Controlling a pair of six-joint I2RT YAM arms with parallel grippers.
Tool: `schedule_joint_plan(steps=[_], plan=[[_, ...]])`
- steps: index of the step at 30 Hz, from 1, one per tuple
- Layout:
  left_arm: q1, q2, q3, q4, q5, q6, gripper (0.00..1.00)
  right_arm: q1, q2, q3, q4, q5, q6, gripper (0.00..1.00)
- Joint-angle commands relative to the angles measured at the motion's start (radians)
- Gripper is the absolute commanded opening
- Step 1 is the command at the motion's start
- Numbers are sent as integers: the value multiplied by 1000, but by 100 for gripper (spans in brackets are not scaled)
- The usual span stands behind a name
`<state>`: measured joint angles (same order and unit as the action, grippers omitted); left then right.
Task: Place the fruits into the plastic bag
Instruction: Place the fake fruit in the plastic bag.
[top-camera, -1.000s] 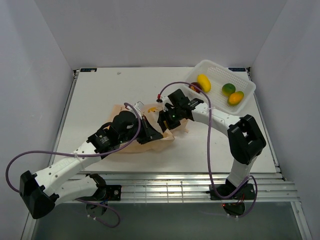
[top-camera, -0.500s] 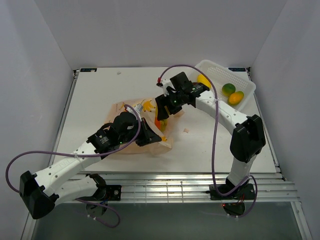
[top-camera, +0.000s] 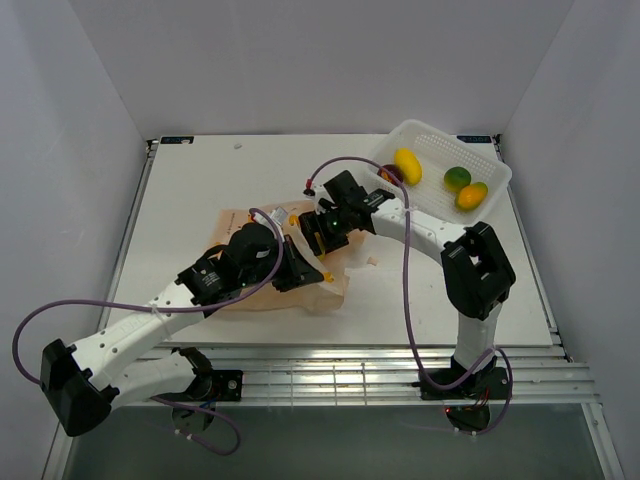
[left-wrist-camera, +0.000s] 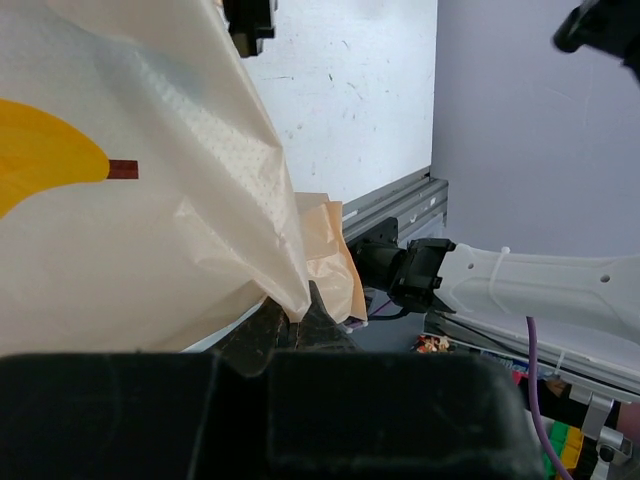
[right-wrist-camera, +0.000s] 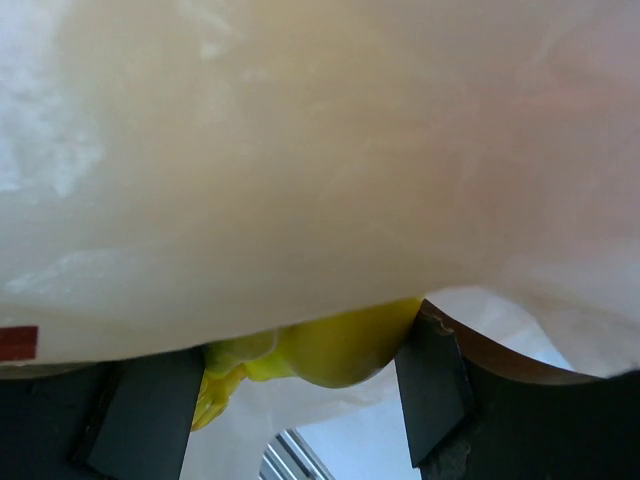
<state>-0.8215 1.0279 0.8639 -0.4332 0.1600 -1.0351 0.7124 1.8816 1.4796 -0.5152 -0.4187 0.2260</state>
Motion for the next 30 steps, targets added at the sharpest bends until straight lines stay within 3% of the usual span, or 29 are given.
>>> schedule_joint_plan(steps=[1,3,4,6,7,8,20,25,30], plan=[[-2,3,37,22,-22,6,0,19,-45,-57,205,0,136,23],[-2,4,38,22,-27,1,0,30,-49,-65,211,44,138,34],[-2,6,37,21,-34,1,0,32,-44,-59,187,55,125,51],[-2,1,38,22,-42,-2,0,32,-44,-64,170,61,115,74],[-4,0,37,22,-46,-3,0,32,-47,-67,162,67,110,98],[-4,-2,38,21,-53,-5,0,32,-58,-71,158,67,110,90],[-2,-15,44,13,-83,-11,0,19,-214,-123,113,66,65,90],[-2,-15,46,10,-85,-11,0,-88,-303,-169,8,98,46,90],[-2,0,44,25,-79,-8,0,-290,-472,-298,-5,119,47,90]])
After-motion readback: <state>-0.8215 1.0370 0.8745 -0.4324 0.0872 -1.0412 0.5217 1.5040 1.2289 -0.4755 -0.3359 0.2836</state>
